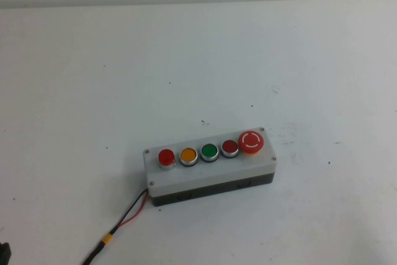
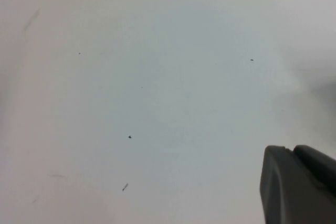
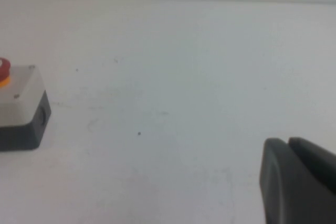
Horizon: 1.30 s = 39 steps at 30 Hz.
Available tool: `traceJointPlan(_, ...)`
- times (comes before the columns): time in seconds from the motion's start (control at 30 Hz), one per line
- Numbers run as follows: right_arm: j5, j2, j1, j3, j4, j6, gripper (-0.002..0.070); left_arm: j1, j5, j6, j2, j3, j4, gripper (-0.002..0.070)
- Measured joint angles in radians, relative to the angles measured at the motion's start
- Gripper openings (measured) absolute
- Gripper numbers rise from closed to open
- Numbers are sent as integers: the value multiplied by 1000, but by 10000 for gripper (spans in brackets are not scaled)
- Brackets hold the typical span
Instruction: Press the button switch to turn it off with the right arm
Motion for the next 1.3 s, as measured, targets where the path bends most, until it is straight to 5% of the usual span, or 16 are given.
traceJointPlan(1.3, 116, -26, 0, 0, 39, 0, -17, 0, 0, 0, 0, 0, 0, -2)
